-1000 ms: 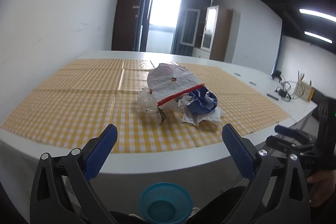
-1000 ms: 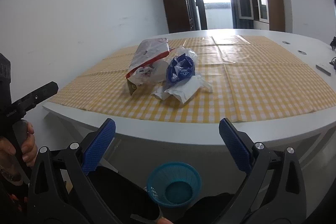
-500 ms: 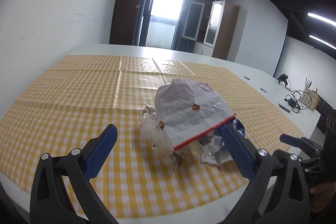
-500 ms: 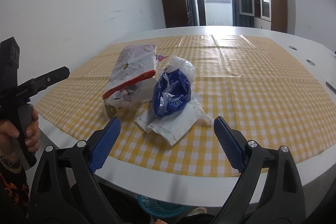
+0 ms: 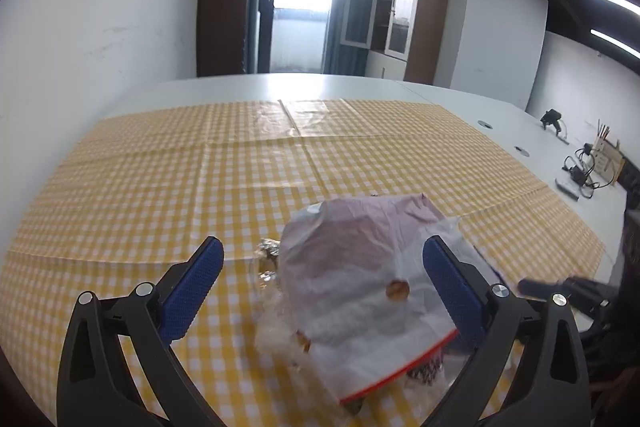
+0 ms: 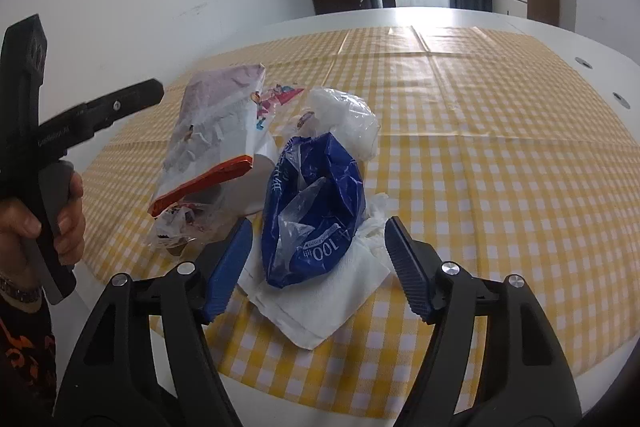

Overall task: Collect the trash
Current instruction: 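Grasp the blue plastic bag with the right tool while the left tool grasps the white-red snack bag, then carry both held bags off the table down over the blue wastebasket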

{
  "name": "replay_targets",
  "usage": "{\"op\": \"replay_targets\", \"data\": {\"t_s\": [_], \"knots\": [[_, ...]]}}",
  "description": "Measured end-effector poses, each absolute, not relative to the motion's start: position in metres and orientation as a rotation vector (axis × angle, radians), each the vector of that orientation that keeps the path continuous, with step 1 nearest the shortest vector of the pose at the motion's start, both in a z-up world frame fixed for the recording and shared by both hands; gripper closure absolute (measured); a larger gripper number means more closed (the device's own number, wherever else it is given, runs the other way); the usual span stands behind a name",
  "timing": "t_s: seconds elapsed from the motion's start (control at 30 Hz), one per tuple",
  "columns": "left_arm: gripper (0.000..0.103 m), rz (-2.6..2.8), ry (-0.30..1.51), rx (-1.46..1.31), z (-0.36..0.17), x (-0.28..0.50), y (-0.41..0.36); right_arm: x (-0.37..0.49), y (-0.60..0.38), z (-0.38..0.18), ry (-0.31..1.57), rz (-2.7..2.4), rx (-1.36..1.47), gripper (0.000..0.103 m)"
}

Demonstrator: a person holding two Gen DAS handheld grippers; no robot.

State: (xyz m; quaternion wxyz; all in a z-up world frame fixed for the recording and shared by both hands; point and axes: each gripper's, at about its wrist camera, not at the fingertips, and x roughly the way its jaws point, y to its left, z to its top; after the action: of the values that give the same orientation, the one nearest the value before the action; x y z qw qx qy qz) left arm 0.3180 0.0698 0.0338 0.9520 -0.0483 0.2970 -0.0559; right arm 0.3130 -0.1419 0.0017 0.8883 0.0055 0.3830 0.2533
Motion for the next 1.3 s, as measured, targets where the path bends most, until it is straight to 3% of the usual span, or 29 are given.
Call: {"op": "replay_targets", "data": {"t_s": [0.1,0.2,0.27,0.3,0.33,0.37,0.63,0.93,1.3], "knots": [[0.01,-0.15,0.636,-0.112,0.028,0.338,0.073,0.326,-0.138,-0.007,0.831,0.538,0.009,0.049],[0.032,-0.193,0.708,-0.109,0.014,0.355,0.073,0.334,-0.137,-0.013,0.848,0.554,0.033,0.062],[0.062,-0.222,0.737,-0.099,0.006,0.358,0.071,0.335,-0.137,-0.016,0.846,0.565,0.052,0.065],[0.07,-0.216,0.738,-0.081,0.004,0.358,0.068,0.334,-0.137,-0.016,0.838,0.566,0.059,0.067],[0.089,-0.191,0.731,-0.069,0.003,0.357,0.067,0.331,-0.138,-0.015,0.822,0.566,0.066,0.069],[0.097,-0.18,0.723,-0.074,0.003,0.356,0.068,0.329,-0.14,-0.013,0.803,0.562,0.068,0.07],[0.103,-0.13,0.63,-0.123,0.019,0.336,0.072,0.312,-0.153,0.0,0.701,0.533,0.075,0.082],[0.103,-0.082,0.488,-0.201,0.063,0.276,0.09,0.29,-0.168,0.023,0.598,0.521,0.094,0.084],[0.103,-0.035,0.398,-0.229,0.074,0.18,0.09,0.24,-0.188,0.049,0.508,0.522,0.095,0.085]]}}
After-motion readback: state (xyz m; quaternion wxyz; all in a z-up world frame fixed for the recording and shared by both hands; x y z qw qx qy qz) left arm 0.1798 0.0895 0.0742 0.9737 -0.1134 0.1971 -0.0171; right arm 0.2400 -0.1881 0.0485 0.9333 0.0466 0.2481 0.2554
